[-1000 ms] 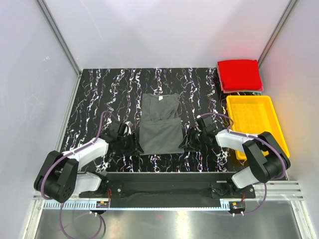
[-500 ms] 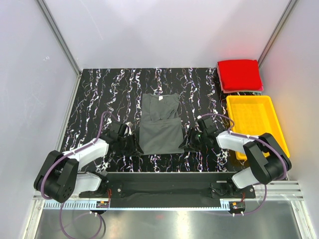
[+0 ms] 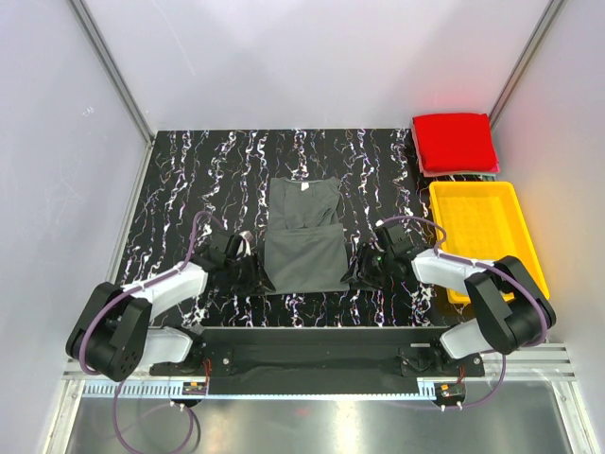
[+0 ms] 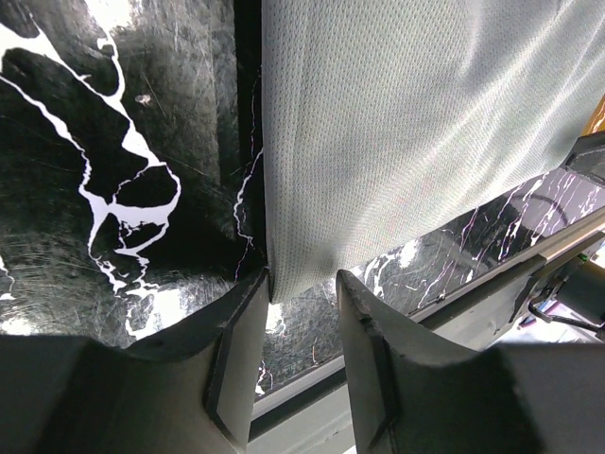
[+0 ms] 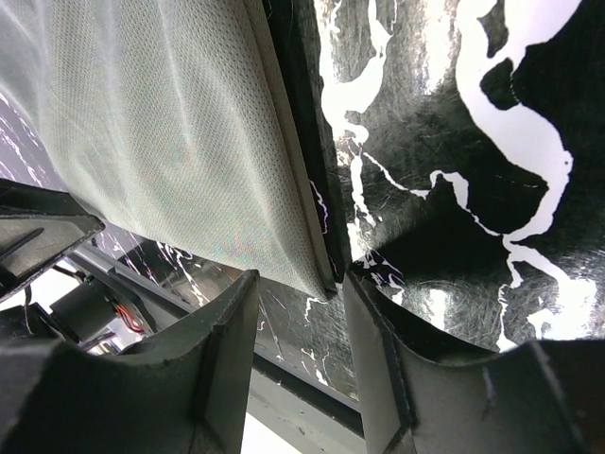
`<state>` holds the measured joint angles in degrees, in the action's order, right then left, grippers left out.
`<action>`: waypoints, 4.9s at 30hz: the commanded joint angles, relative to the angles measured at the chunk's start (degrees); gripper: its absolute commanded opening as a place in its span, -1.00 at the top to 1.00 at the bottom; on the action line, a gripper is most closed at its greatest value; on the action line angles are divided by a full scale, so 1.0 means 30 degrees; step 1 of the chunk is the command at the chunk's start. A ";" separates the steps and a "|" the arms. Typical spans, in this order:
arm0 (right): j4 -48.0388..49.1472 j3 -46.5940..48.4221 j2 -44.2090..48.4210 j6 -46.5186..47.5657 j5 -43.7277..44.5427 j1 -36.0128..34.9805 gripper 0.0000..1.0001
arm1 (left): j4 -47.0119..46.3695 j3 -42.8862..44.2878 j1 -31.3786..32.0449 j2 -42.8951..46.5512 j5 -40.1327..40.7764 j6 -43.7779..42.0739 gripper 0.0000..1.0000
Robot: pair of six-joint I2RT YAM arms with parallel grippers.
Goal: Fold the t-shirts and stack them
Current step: Fold the tshirt
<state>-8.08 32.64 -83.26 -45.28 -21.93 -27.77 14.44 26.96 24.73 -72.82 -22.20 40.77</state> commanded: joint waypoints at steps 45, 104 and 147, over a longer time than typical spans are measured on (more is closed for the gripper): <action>-0.2025 -0.2355 -0.1018 -0.0933 0.4440 -0.1173 1.00 | -0.0036 -0.0110 0.0106 -0.0515 0.0633 -0.0613 1.00; -0.9497 1.7503 -0.5609 0.7240 0.4617 0.3102 1.00 | 0.6407 2.3750 -0.3789 -1.2047 -0.3060 -0.2866 1.00; -0.5602 2.2605 -1.5368 0.9063 -0.1329 0.7350 0.07 | -0.0154 2.2857 -0.2267 -1.7592 -0.2006 -0.4626 0.32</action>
<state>-28.58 98.28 -126.74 -16.82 -23.83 -7.94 14.98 94.00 18.94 -124.40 -31.22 28.38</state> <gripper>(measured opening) 0.523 0.332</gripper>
